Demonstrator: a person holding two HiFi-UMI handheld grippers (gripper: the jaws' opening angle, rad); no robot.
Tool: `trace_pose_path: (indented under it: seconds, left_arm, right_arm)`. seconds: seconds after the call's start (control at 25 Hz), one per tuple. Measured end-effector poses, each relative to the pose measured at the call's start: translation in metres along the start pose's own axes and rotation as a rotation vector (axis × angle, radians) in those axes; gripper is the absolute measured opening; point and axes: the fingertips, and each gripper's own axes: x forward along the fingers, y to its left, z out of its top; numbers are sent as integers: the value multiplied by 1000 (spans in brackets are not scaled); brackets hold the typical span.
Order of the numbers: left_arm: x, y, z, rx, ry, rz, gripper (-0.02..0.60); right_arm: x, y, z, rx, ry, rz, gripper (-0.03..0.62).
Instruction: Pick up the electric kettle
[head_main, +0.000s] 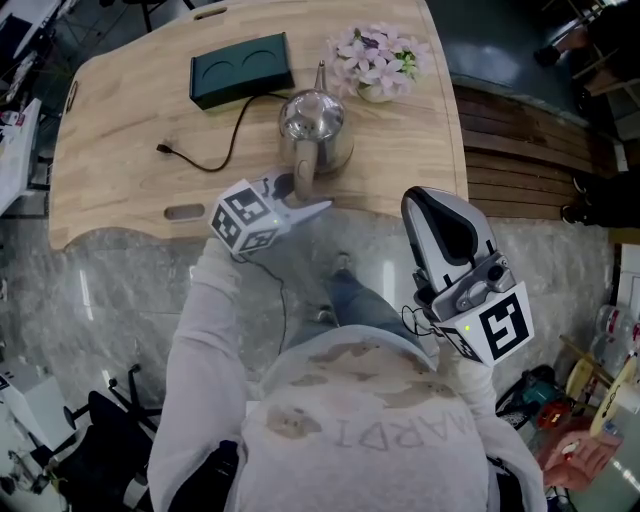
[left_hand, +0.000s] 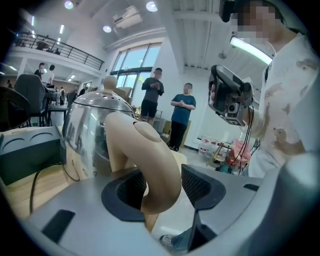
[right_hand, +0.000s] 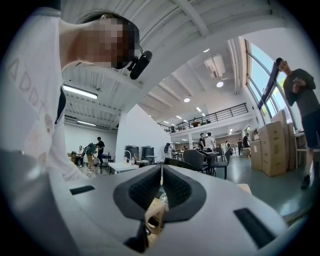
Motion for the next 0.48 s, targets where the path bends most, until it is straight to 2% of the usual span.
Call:
trace_pose_path:
  seconds: [0.48]
  left_arm:
    - [10, -8, 0, 36, 16, -77, 209]
  right_arm:
    - [0, -5, -6, 5, 14, -4, 20]
